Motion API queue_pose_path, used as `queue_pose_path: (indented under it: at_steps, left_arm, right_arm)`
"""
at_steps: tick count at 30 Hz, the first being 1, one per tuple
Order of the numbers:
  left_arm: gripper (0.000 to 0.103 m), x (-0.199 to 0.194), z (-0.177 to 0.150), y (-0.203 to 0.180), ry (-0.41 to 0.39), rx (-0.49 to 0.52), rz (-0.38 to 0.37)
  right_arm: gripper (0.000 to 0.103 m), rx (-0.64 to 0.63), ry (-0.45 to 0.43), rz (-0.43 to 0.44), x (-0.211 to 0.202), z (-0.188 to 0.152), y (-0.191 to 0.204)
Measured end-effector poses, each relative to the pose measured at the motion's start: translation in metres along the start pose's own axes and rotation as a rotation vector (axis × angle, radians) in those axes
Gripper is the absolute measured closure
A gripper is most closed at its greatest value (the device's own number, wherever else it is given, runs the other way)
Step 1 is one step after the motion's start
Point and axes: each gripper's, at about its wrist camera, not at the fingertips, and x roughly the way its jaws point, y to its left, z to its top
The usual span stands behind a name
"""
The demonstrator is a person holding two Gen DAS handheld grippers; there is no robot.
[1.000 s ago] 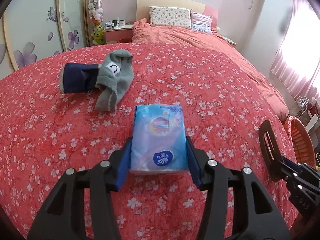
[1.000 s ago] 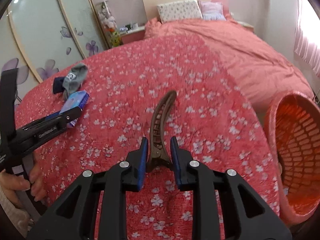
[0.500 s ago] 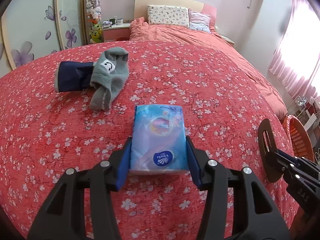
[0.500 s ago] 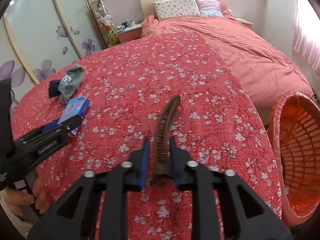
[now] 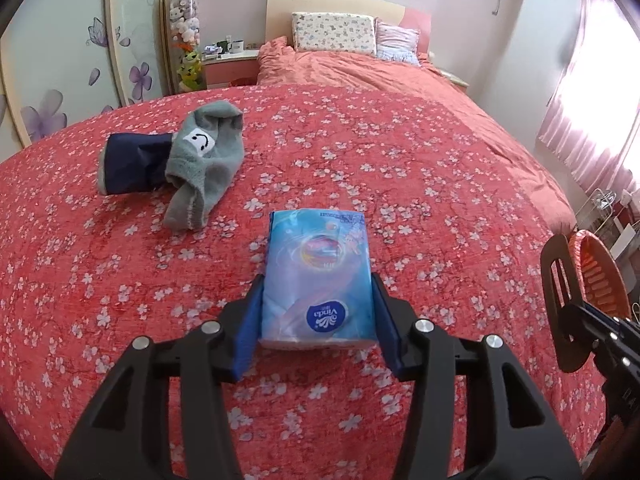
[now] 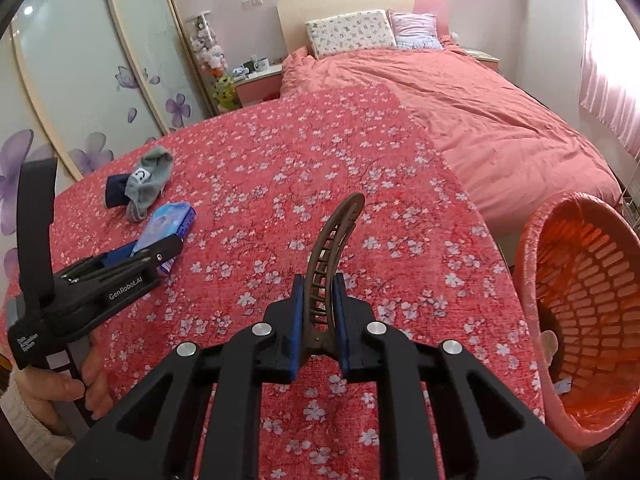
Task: Collect trash
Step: 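Carry the tissue pack and hair clip with both tools over the orange basket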
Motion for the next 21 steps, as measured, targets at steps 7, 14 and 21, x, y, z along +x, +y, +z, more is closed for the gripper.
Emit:
queue_pose_path:
  at_steps: [7, 14, 21]
  left_arm:
    - [0.054, -0.025, 0.004, -0.007, -0.047, 0.017, -0.021]
    - [0.054, -0.057, 0.008, -0.030, -0.094, 0.047, -0.074]
    - [0.054, -0.093, 0.012, -0.070, -0.150, 0.088, -0.159]
  right_arm:
    - [0.089, 0.031, -0.052, 0.020, -0.021, 0.004, -0.007]
    - [0.089, 0.074, -0.137, 0.011, -0.055, 0.006, -0.021]
    - [0.089, 0.113, -0.255, -0.052, -0.095, 0.004, -0.044]
